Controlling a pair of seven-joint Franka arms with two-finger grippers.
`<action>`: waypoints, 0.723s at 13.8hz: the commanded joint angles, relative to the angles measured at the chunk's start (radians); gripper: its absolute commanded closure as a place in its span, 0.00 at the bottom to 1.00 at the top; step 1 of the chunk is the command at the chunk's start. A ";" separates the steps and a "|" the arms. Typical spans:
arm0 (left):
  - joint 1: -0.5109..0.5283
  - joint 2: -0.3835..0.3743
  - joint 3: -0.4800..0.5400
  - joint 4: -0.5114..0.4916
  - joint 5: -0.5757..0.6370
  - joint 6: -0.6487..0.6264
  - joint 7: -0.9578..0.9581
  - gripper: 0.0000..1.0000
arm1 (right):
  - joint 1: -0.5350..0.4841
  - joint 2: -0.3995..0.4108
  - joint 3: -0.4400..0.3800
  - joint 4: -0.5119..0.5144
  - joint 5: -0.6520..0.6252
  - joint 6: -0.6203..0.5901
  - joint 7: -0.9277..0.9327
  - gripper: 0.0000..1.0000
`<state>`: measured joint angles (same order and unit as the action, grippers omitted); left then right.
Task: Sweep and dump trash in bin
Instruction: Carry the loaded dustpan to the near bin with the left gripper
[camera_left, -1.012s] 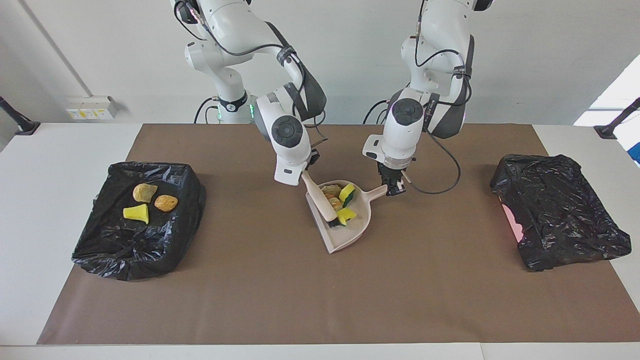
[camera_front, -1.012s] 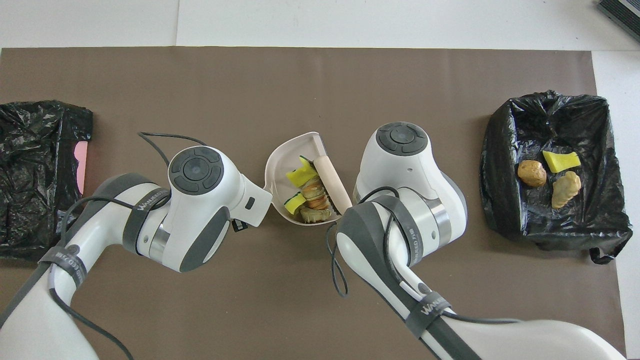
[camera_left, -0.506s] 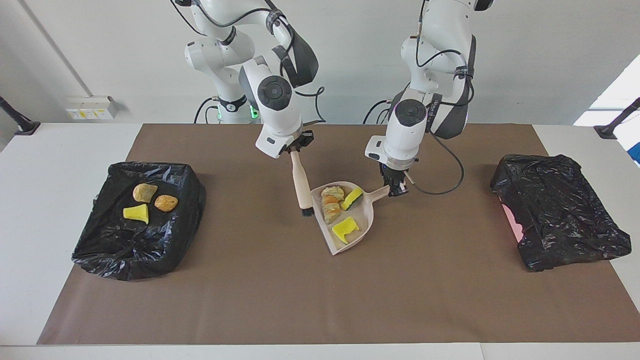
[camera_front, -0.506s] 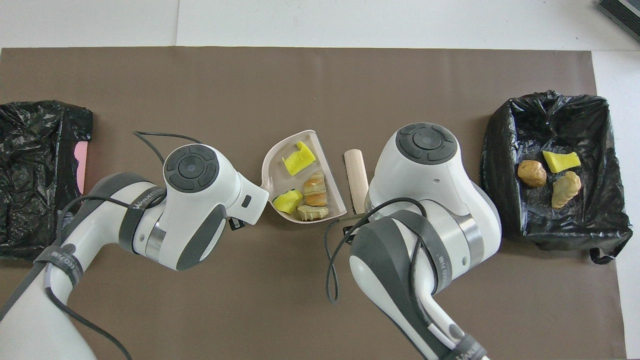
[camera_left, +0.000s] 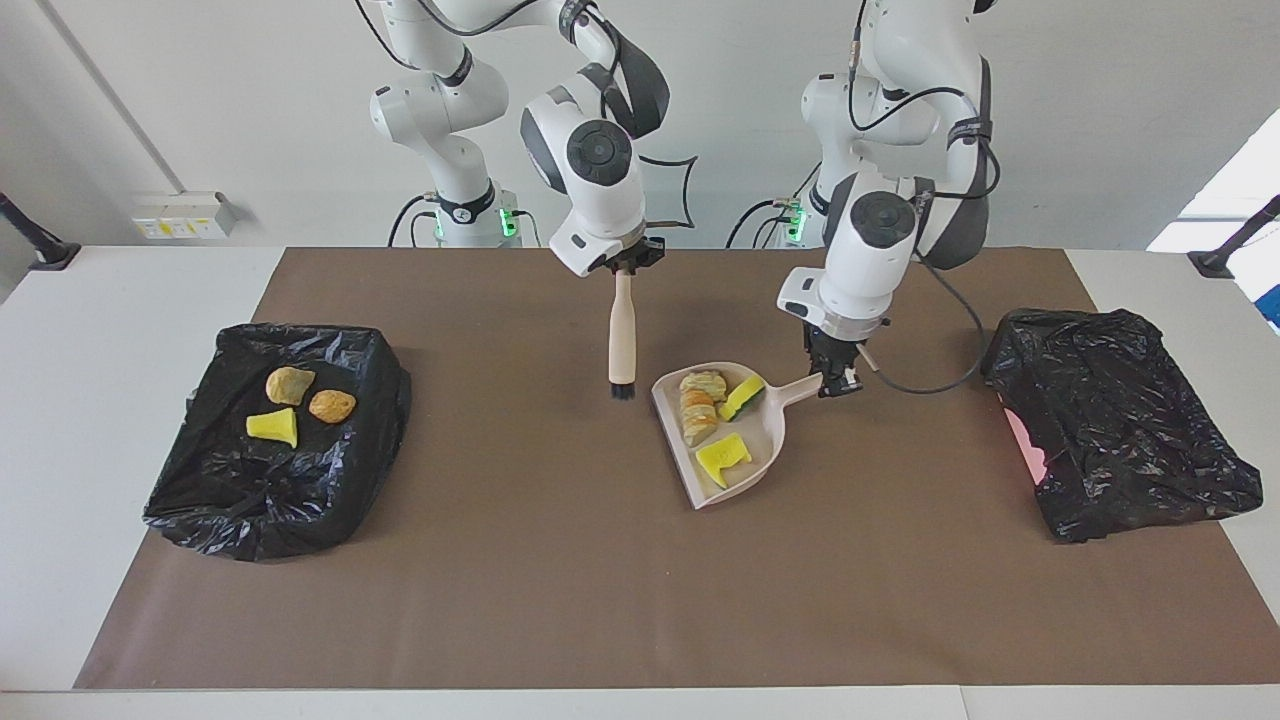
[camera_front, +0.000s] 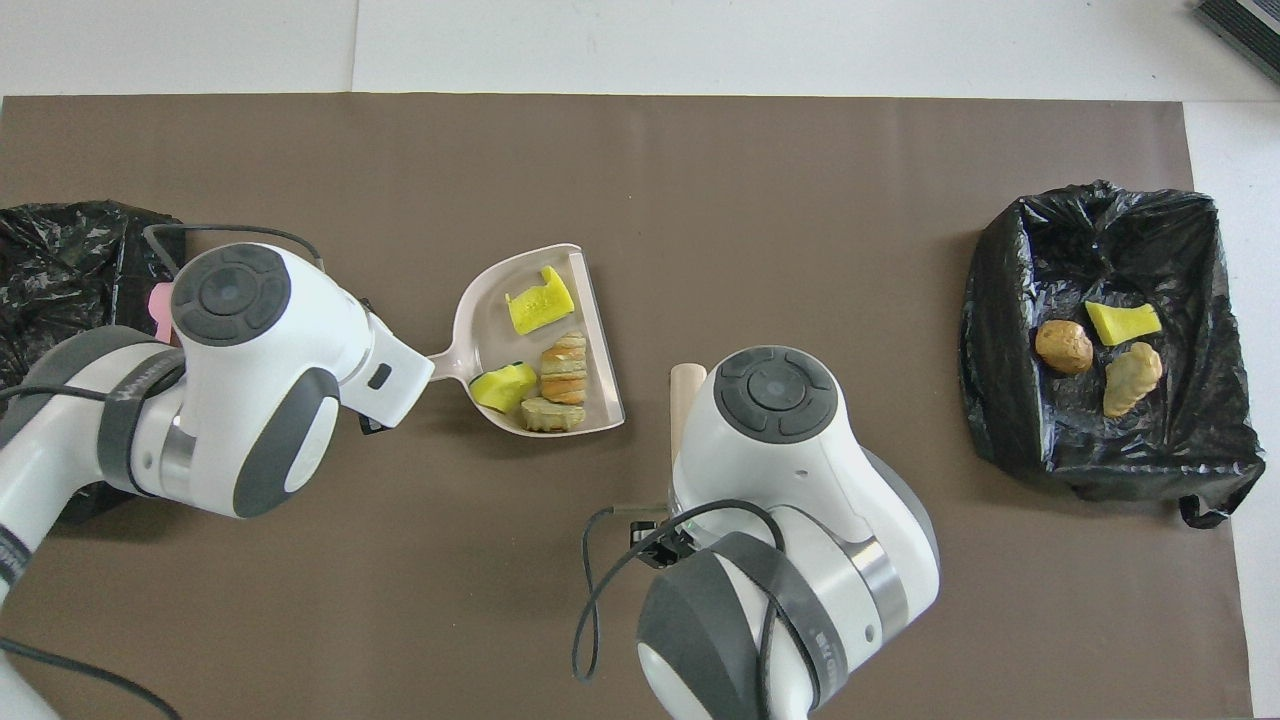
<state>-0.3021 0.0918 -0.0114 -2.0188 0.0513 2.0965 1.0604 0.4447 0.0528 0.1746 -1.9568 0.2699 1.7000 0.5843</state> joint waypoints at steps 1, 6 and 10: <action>0.119 -0.089 -0.007 -0.008 0.008 -0.055 0.194 1.00 | 0.035 -0.125 -0.001 -0.169 0.052 0.085 0.019 1.00; 0.444 -0.106 -0.006 0.064 0.007 -0.122 0.531 1.00 | 0.136 -0.163 -0.001 -0.312 0.126 0.234 0.139 1.00; 0.719 -0.060 -0.006 0.227 0.007 -0.156 0.586 1.00 | 0.222 -0.117 -0.001 -0.373 0.126 0.355 0.193 1.00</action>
<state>0.3186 -0.0081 0.0007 -1.8903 0.0541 1.9820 1.6313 0.6507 -0.0734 0.1754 -2.3075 0.3735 2.0126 0.7664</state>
